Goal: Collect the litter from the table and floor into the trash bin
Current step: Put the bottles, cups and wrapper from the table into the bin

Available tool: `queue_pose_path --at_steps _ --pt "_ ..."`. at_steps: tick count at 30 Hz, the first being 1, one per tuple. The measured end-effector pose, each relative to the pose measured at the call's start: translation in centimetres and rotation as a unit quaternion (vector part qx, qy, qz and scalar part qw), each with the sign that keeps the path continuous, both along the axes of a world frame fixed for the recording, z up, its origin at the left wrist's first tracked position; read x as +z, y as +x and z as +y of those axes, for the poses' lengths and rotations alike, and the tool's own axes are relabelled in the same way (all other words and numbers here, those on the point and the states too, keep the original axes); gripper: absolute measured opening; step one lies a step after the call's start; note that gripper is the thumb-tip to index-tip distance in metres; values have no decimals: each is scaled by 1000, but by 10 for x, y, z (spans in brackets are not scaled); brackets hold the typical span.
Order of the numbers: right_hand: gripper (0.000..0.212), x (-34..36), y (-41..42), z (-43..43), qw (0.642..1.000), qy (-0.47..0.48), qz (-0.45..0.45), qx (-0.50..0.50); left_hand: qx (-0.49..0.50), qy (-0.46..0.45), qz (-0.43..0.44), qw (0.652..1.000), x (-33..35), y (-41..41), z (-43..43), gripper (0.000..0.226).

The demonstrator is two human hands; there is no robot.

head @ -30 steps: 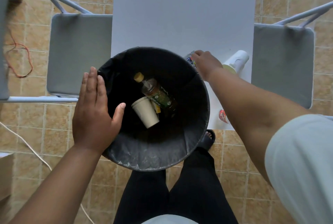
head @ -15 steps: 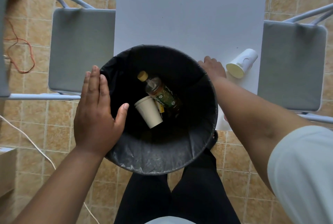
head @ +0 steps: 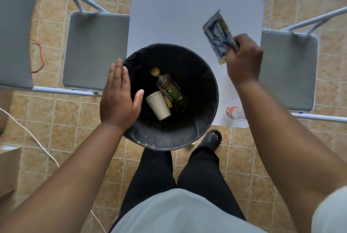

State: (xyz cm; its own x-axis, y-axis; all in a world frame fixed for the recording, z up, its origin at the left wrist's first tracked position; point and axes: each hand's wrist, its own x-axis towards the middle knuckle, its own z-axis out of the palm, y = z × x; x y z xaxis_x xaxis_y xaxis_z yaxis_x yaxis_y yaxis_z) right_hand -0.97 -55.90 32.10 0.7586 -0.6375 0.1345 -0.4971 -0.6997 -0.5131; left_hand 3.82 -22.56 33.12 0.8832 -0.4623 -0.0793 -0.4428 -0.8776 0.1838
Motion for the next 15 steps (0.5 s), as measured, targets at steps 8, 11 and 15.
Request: queue_pose_path --at_steps 8,11,15 --pt "20 73 -45 89 984 60 -143 88 17 -17 25 999 6 -1 -2 67" --pt "22 58 -52 116 977 136 7 164 14 -18 27 999 6 0 -1 67" --pt "31 36 -51 136 949 146 191 205 20 -3 27 999 4 0 0 70"
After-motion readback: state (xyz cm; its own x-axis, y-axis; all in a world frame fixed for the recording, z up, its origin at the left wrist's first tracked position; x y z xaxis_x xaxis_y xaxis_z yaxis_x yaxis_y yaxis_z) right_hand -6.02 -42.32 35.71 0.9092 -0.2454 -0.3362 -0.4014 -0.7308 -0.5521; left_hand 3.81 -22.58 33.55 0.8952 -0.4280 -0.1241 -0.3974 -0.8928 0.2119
